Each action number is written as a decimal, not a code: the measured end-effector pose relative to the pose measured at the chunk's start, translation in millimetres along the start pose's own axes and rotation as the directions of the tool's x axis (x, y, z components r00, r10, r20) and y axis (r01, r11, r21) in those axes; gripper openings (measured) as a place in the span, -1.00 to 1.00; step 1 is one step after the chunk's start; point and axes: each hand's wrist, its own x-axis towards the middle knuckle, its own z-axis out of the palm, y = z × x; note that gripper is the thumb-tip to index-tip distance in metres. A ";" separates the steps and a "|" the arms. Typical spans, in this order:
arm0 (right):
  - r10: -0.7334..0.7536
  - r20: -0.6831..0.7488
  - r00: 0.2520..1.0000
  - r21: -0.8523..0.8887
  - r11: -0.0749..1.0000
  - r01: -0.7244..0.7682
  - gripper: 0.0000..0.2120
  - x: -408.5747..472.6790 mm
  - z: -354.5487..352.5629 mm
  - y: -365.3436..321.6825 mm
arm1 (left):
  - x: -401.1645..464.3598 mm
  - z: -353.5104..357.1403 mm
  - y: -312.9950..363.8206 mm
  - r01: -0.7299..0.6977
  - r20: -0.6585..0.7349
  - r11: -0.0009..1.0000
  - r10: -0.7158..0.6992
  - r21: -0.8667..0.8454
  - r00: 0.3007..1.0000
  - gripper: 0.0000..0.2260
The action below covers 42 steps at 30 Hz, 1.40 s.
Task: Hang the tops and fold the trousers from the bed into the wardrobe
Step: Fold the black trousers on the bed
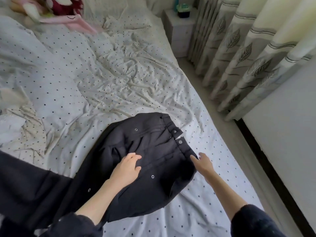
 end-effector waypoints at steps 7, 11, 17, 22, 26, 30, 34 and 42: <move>0.018 0.224 0.974 0.094 0.995 -0.040 -0.72 59.6 -0.5 19.9 | 28.6 55.9 17.2 0.106 0.037 0.976 -0.115 0.193 0.993 -0.45; 0.004 0.332 0.943 0.059 0.998 -0.025 -0.61 69.3 -21.7 25.5 | 36.3 77.1 45.0 0.096 0.067 0.960 -0.118 0.261 0.991 -0.42; -0.093 0.120 0.988 -0.138 0.984 0.110 -0.63 76.5 -86.4 30.9 | 46.9 93.7 109.8 -0.026 0.147 0.969 -0.011 0.247 0.989 -0.41; -0.036 -0.171 0.985 -0.185 0.983 0.004 -0.84 90.3 -176.5 74.0 | 59.4 124.8 184.3 -0.184 0.263 0.955 0.120 0.234 0.957 -0.44; 0.129 -0.188 0.974 -0.186 0.969 -0.164 -0.80 96.0 -200.2 125.5 | 57.8 155.3 222.2 -0.250 0.372 0.936 0.146 0.248 0.916 -0.49; 0.147 -0.161 0.976 -0.178 0.968 -0.175 -0.84 99.3 -172.4 155.7 | 54.3 164.5 206.7 -0.275 0.155 0.925 0.241 0.261 0.958 -0.62; 0.044 -0.213 0.976 -0.303 0.947 -0.108 -0.74 107.4 -143.7 154.1 | 61.0 142.1 163.3 -0.250 -0.245 0.918 0.331 0.308 0.911 -0.81; -0.243 0.002 0.970 -0.437 0.873 0.219 -0.50 125.5 -79.7 113.7 | 110.9 93.2 112.7 0.124 -0.323 0.952 -0.028 0.279 0.946 -0.59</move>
